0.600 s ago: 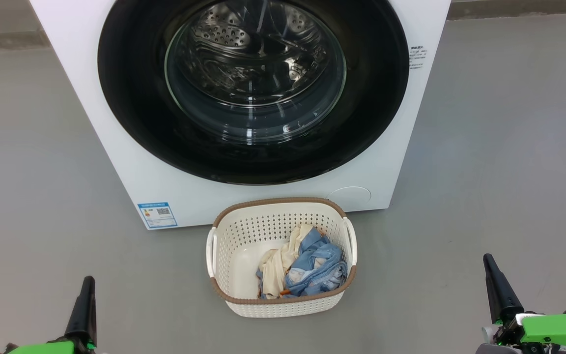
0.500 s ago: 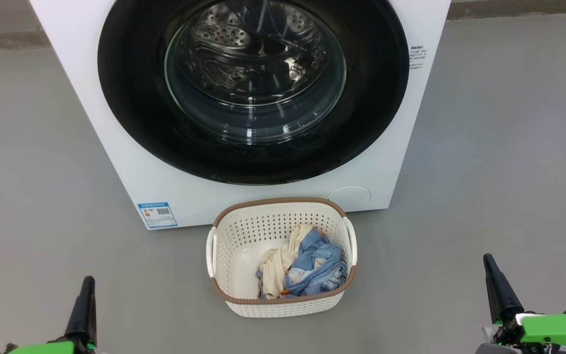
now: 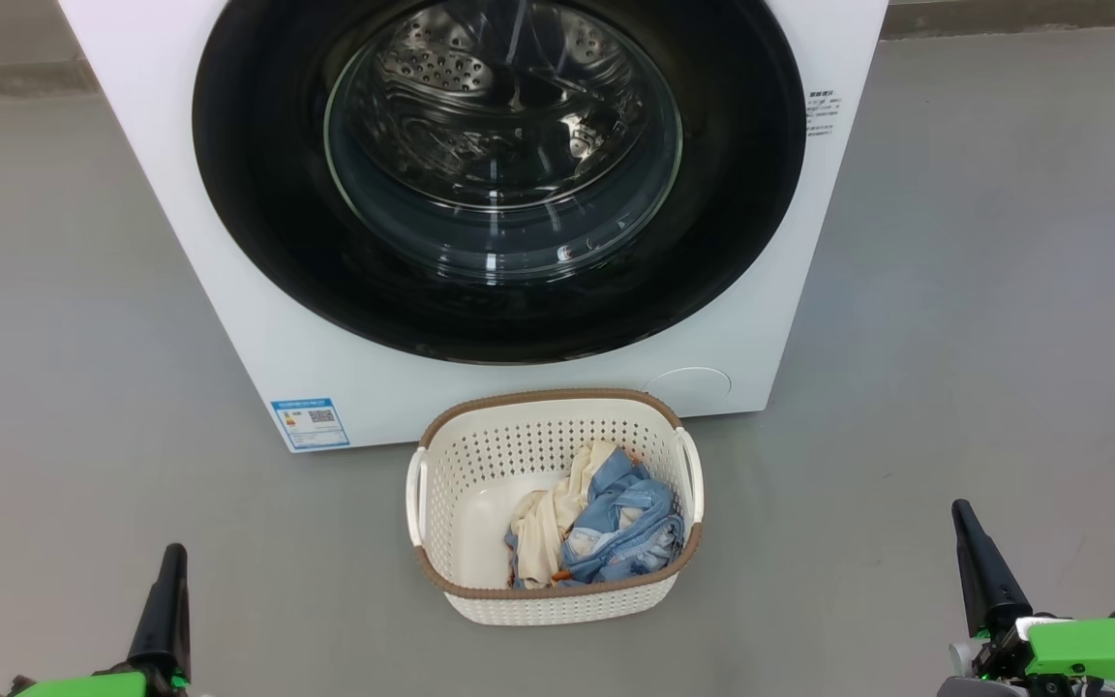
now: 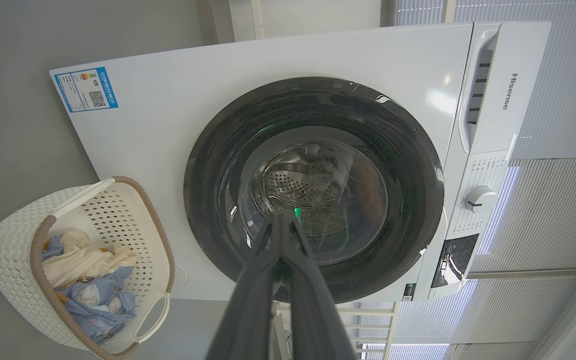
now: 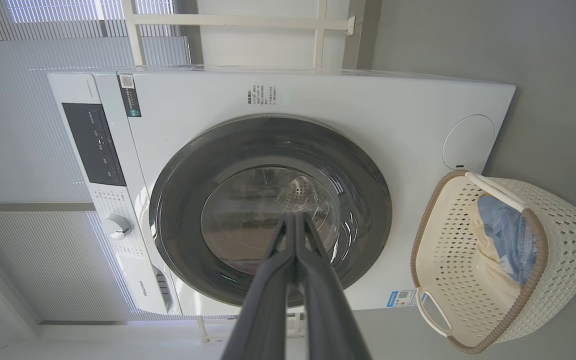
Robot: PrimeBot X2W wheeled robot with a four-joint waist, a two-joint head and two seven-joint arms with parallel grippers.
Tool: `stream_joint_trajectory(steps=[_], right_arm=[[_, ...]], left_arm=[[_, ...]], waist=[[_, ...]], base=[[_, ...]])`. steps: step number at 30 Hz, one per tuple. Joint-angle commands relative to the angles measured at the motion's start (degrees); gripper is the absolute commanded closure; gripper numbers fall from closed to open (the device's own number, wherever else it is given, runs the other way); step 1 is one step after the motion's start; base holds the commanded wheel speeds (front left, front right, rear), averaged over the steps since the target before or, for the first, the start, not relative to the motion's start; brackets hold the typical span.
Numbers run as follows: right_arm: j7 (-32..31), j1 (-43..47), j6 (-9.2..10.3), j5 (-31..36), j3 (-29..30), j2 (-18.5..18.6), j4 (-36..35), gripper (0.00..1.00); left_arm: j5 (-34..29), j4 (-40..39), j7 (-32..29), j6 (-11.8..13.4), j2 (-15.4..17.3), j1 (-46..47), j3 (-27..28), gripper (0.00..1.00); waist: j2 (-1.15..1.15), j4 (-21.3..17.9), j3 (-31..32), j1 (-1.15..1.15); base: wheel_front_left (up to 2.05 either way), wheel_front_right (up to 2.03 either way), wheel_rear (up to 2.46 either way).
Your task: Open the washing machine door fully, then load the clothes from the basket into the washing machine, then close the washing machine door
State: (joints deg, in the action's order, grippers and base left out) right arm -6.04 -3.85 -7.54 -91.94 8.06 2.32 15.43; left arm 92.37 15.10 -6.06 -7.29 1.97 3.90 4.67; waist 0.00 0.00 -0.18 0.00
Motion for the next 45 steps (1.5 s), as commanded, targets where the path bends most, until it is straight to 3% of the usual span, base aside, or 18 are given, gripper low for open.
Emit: stream_joint_trajectory(steps=[1,39,40,45], right_arm=[[-0.43,-2.33,0.05,-0.24,-1.56,0.55,-1.41,1.0],[-0.43,-2.33,0.05,-0.24,-1.56,0.55,-1.41,1.0],[0.02,0.06,0.0,0.01,0.01,-0.03,0.14,0.0],[0.33,0.6,0.0,0.36,-0.14,-0.27,1.25,0.0]], left_arm=[[-0.22,-1.07,-0.45,-0.2,0.91,2.29,1.87,1.0],[-0.21,-1.07,-0.43,-0.2,0.91,2.28,1.85,1.0],[0.0,0.13,0.02,0.0,-0.04,-0.06,-0.02,0.0],[-0.19,1.14,0.24,0.0,-0.54,-0.7,-0.29,0.0]], waist=[[0.0,0.0,0.0,0.0],[0.0,0.0,0.0,0.0],[0.0,0.0,0.0,0.0],[0.0,0.0,-0.02,0.01]], base=[[0.0,0.0,0.0],[0.0,0.0,0.0],[0.0,0.0,0.0],[0.0,0.0,0.0]])
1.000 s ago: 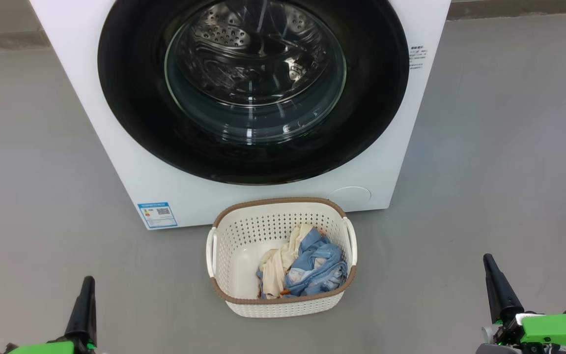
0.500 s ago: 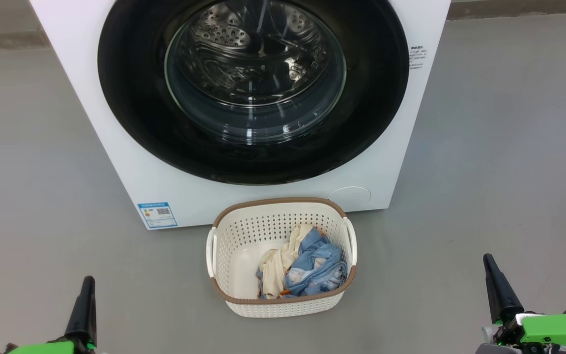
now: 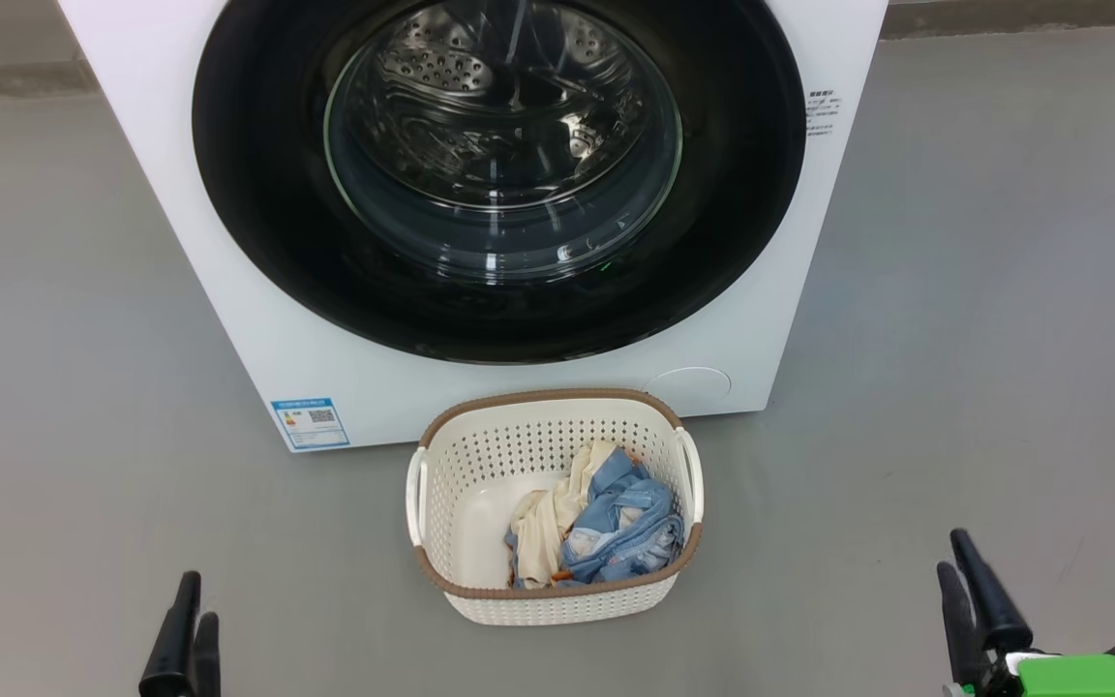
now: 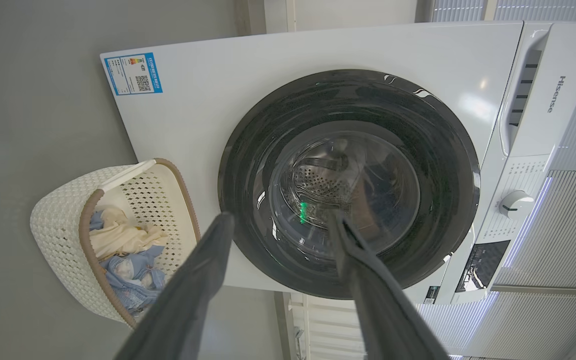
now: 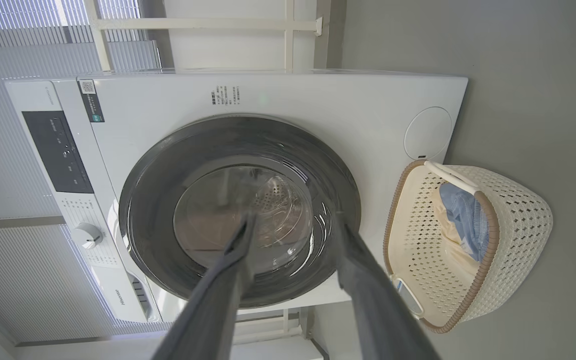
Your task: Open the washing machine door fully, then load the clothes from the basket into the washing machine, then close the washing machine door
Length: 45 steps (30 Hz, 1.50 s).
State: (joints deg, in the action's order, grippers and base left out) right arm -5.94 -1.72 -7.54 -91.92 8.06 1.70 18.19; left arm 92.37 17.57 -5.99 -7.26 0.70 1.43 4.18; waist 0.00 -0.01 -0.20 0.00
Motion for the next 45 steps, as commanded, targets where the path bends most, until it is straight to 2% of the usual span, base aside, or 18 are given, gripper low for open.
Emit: stream_joint_trajectory(steps=[1,4,9,22,32,45], right_arm=[[0.36,-1.61,0.0,0.52,-0.21,0.41,-1.61,0.0],[0.86,-1.86,0.0,1.2,-0.54,0.65,-1.93,0.0],[1.84,-2.23,0.01,2.86,-1.23,1.24,-2.42,0.0],[4.12,-3.11,0.01,11.02,-2.5,2.2,-3.42,0.0],[5.63,-3.28,0.01,19.08,-3.3,2.43,-4.42,0.0],[7.98,-3.13,0.02,31.51,-3.69,2.78,-5.64,0.0]], left_arm=[[-0.32,-1.45,0.28,-0.04,0.77,1.84,0.14,0.0],[-0.84,-1.83,0.78,-0.04,0.92,1.98,-0.17,0.0],[-2.14,-2.38,1.83,-0.05,1.47,2.15,-1.0,0.0],[-7.84,-3.32,4.12,-0.07,2.79,2.77,-2.91,0.0],[-13.91,-4.13,5.63,-0.09,3.42,2.73,-3.42,0.0],[-26.21,-4.89,7.98,-0.11,5.2,2.52,-5.48,0.0]], waist=[[0.0,0.0,0.02,0.03],[0.0,0.0,0.11,0.13],[0.0,-0.05,0.01,0.01],[0.0,-0.13,-0.03,0.0],[0.0,-0.18,-0.1,0.0],[0.0,-0.23,-0.06,0.0]], base=[[0.0,0.0,0.0],[0.0,0.0,0.0],[0.0,0.0,0.0],[0.0,0.0,0.0],[0.0,0.0,0.0],[0.0,0.0,0.0]])
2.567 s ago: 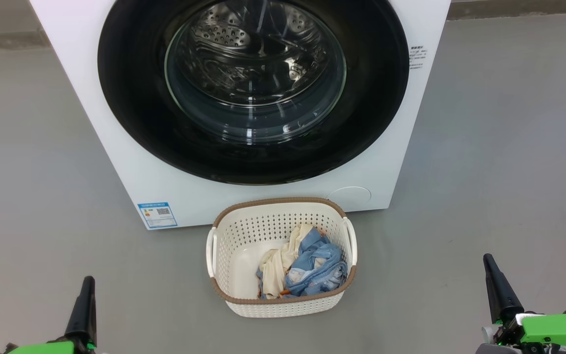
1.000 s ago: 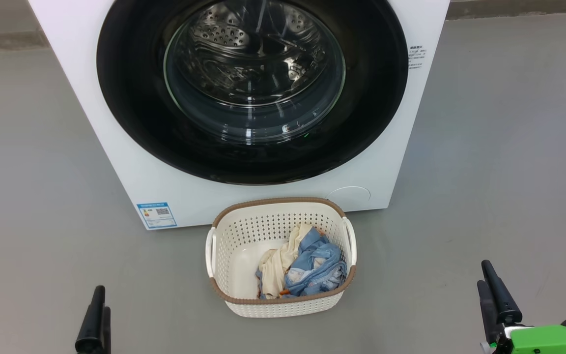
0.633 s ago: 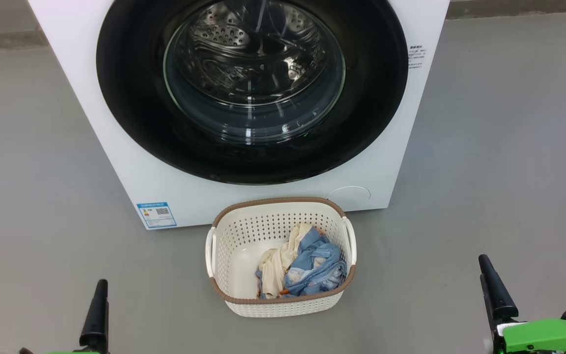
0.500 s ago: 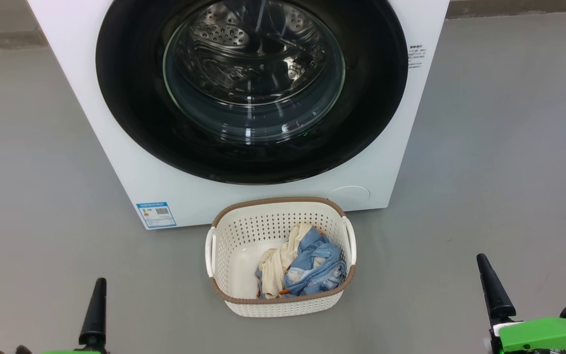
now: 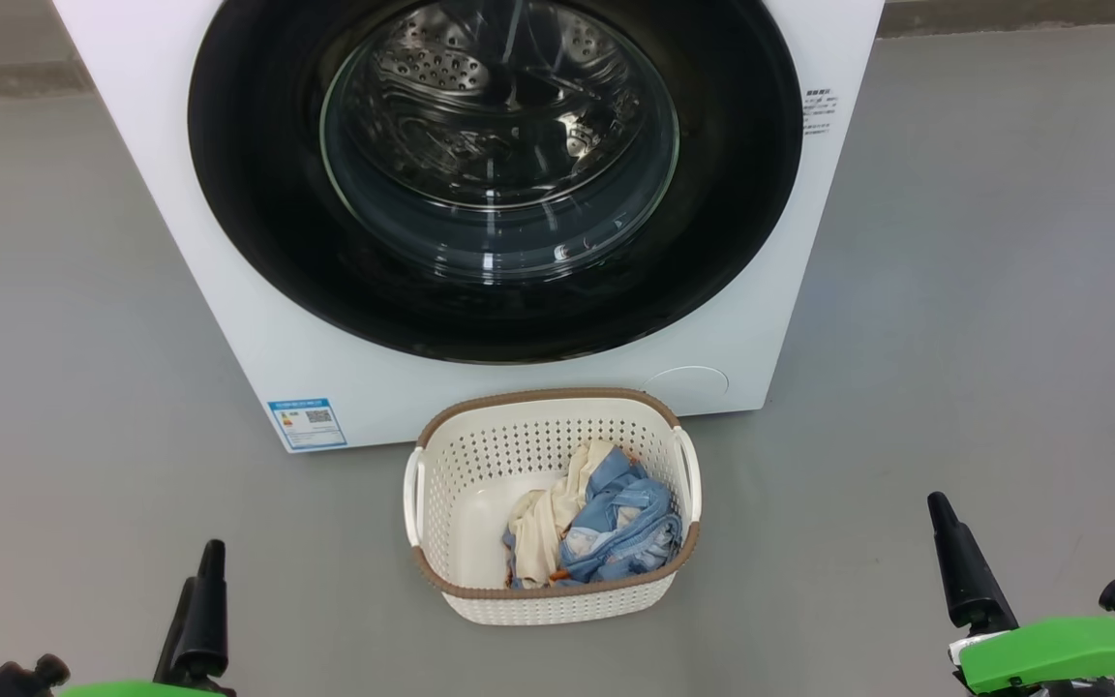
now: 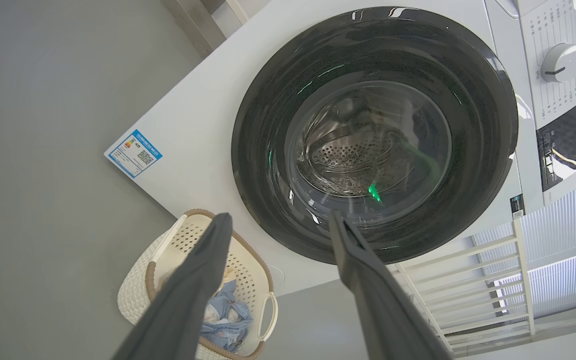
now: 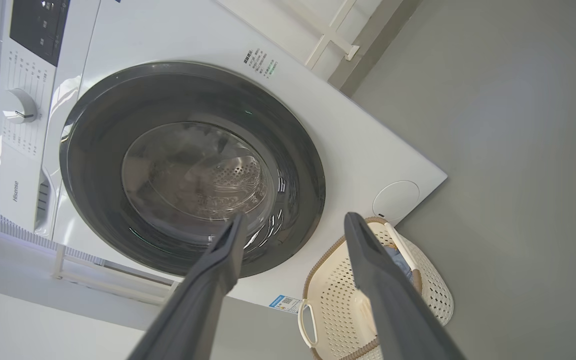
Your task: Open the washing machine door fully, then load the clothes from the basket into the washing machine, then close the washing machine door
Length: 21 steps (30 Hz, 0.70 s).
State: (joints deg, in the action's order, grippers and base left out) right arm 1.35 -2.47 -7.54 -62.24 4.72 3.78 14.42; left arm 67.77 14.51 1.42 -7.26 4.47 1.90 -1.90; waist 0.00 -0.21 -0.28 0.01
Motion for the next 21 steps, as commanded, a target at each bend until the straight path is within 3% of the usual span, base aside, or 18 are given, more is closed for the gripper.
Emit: stream_joint_trajectory(steps=[1,21], right_arm=[[0.86,-2.35,0.02,2.75,-0.36,0.71,-2.06,0.0],[4.21,-2.11,0.03,17.86,-1.29,0.54,-3.68,0.0]], left_arm=[[-2.45,-1.84,0.74,-0.11,1.49,1.97,0.54,0.0],[-16.32,-3.5,4.1,-0.14,2.41,0.75,-0.61,0.0]], waist=[[0.0,-0.05,0.05,0.0],[0.0,-0.21,0.41,-0.01]], base=[[0.0,0.0,0.0],[0.0,0.0,0.0]])
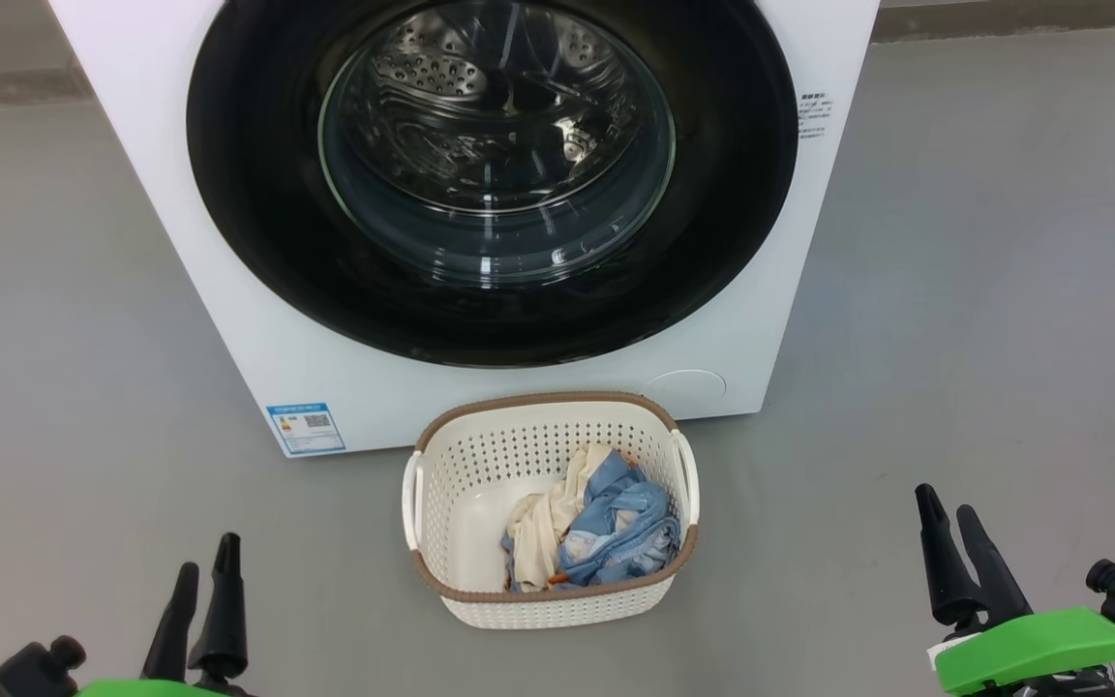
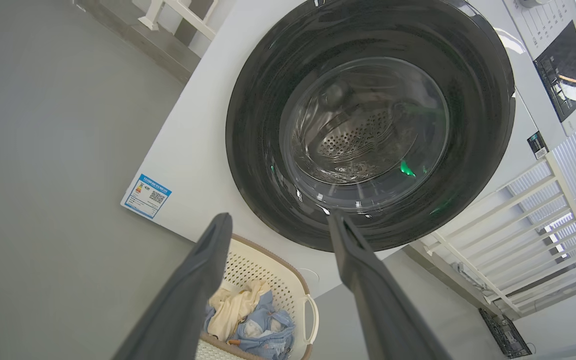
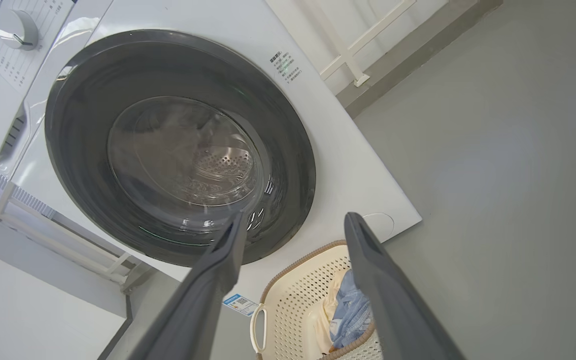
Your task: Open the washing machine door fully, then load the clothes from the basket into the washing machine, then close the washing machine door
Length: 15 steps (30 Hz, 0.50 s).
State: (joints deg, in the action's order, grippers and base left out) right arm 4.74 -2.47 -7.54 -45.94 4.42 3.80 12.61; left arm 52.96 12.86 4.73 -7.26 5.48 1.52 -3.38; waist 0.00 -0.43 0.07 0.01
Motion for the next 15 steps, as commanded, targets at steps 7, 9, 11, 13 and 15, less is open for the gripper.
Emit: stream_joint_trajectory(steps=[7,9,11,13,15], right_arm=[[1.99,-2.01,0.03,5.85,-1.35,0.36,-2.15,0.0],[2.16,-2.02,0.03,6.46,-1.42,0.38,-2.22,0.0],[2.49,-2.05,0.03,7.63,-1.51,0.41,-2.36,0.0],[2.82,-2.11,0.03,8.81,-1.63,0.49,-2.44,0.0],[3.16,-2.15,0.04,10.01,-1.82,0.62,-2.46,0.0]], left_arm=[[-5.87,-1.77,1.97,-0.15,1.71,0.9,0.49,0.0],[-6.47,-1.79,2.14,-0.15,1.77,0.9,0.44,0.0],[-7.61,-1.82,2.47,-0.16,1.85,0.89,0.45,0.0],[-8.69,-1.85,2.81,-0.16,1.92,0.87,0.43,0.0],[-9.82,-1.86,3.14,-0.16,2.04,0.85,0.27,0.0]], waist=[[0.0,0.08,0.4,0.0],[0.0,0.1,0.42,0.0],[0.0,0.16,0.45,0.0],[0.0,0.2,0.49,0.0],[0.0,0.25,0.56,0.0]], base=[[0.0,0.0,0.0],[0.0,0.0,0.0],[0.0,0.0,0.0],[0.0,0.0,0.0],[0.0,0.0,0.0]])
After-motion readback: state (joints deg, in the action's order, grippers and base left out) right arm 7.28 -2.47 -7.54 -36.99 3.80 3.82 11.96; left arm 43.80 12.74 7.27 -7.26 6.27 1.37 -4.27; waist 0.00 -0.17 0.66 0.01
